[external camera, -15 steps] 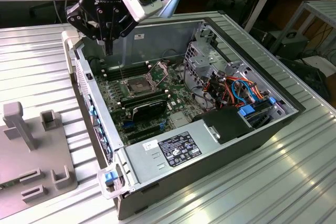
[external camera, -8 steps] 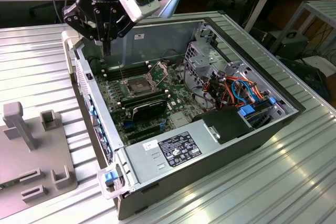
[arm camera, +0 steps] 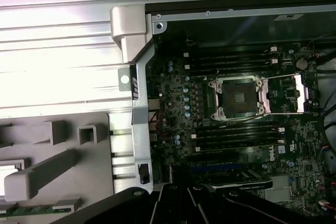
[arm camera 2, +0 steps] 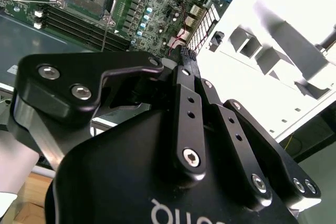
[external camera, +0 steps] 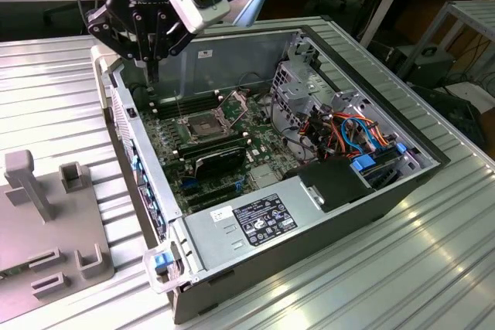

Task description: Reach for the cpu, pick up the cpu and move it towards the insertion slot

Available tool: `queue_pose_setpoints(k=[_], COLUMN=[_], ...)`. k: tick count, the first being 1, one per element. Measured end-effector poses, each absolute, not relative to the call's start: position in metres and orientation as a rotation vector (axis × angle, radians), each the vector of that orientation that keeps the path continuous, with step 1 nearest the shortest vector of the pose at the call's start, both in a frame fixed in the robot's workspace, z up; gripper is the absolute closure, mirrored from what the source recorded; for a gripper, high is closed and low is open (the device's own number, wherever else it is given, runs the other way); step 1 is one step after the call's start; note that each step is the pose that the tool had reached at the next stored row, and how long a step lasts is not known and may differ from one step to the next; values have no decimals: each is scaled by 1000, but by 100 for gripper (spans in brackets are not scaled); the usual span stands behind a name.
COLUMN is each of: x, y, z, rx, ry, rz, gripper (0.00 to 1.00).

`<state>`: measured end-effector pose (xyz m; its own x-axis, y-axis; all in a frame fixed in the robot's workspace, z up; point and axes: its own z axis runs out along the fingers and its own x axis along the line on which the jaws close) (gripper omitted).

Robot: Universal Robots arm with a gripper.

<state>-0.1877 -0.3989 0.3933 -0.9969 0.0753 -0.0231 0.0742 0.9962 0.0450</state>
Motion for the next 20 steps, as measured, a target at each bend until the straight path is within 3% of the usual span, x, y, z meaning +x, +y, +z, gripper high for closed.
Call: queue_pose_setpoints(k=[20], x=[-198], y=[-399], z=[393], rx=[117], ry=[3114], rz=[69], gripper=[89])
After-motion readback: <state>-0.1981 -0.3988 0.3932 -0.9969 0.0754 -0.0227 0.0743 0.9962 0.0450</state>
